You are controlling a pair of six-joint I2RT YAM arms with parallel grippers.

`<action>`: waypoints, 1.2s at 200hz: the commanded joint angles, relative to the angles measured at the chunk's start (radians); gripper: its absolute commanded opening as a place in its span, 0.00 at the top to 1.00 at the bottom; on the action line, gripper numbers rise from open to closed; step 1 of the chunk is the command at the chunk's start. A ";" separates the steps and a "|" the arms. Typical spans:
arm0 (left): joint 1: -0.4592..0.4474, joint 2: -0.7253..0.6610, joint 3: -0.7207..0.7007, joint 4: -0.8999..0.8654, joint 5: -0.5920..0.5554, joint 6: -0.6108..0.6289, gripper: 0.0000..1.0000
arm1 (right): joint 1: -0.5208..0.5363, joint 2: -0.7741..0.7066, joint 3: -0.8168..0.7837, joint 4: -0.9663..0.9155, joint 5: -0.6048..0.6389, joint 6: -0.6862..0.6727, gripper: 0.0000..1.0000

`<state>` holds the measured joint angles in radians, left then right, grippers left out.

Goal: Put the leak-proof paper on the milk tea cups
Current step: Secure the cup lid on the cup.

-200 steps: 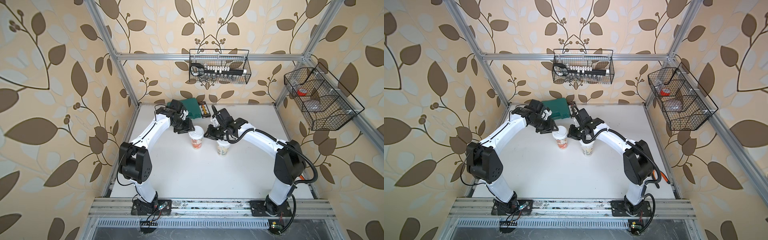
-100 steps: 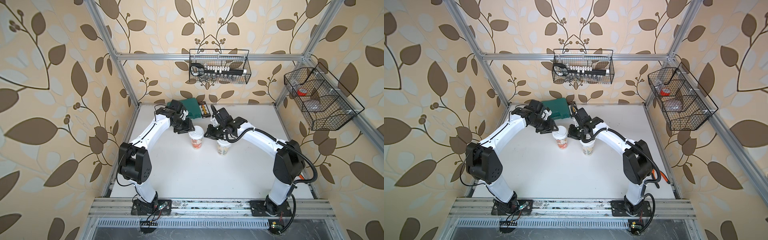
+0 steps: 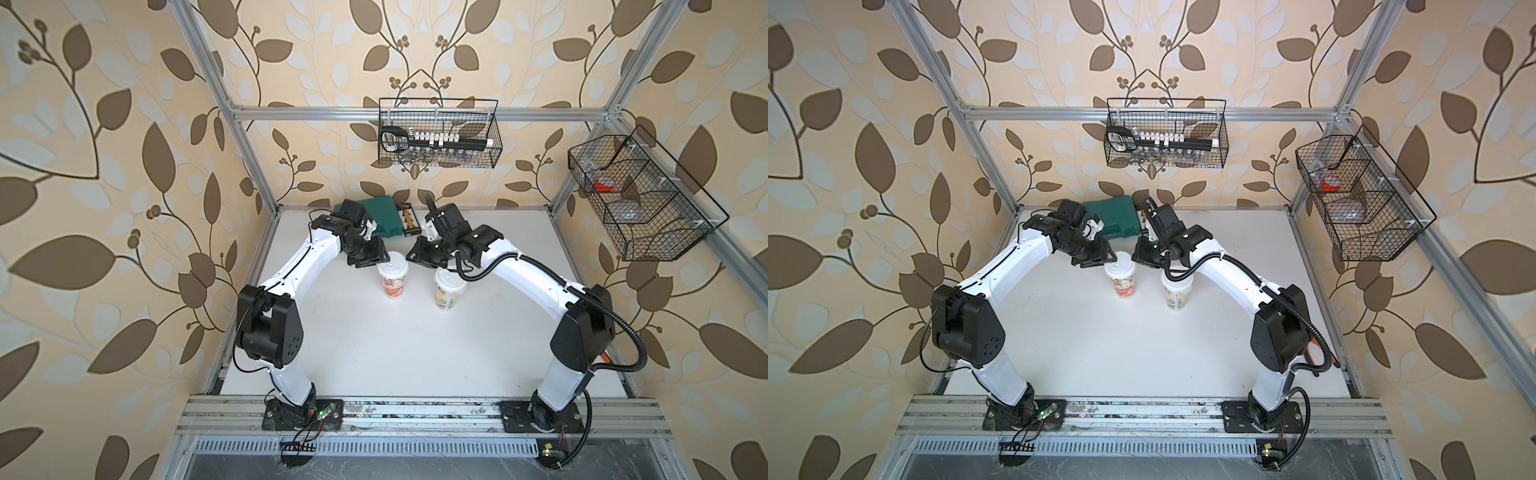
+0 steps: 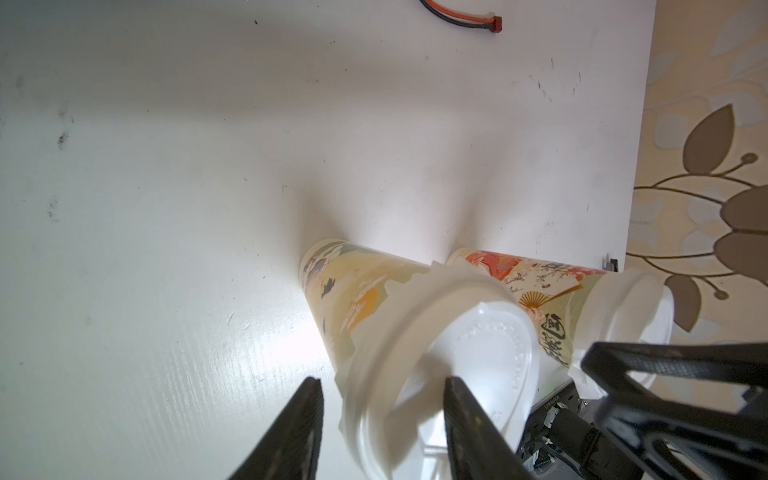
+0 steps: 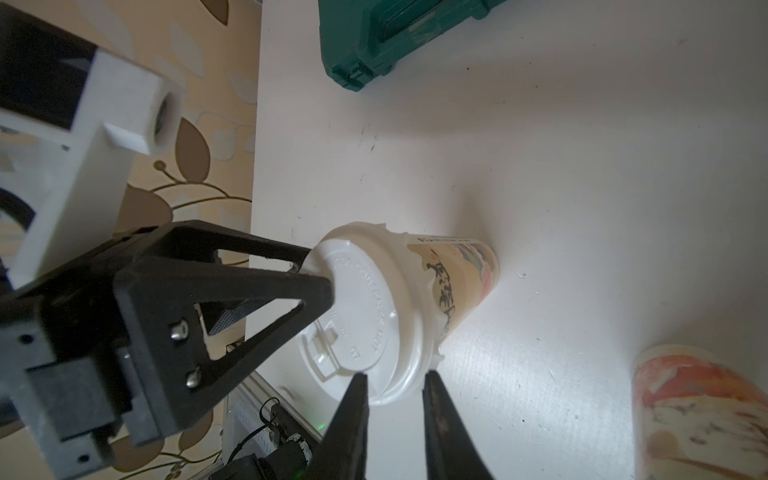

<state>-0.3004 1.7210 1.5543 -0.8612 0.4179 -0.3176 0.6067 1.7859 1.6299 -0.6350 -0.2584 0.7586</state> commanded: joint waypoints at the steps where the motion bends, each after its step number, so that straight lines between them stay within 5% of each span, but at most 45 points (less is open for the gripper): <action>1: -0.004 -0.018 -0.026 -0.059 -0.032 -0.001 0.51 | 0.002 0.005 -0.003 0.014 -0.008 0.002 0.76; 240: -0.004 -0.019 -0.045 -0.047 -0.024 0.000 0.51 | 0.025 0.131 -0.032 -0.044 -0.008 -0.025 0.82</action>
<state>-0.2996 1.7123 1.5375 -0.8444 0.4171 -0.3180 0.6003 1.8458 1.6066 -0.6060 -0.2798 0.7574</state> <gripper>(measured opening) 0.486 0.178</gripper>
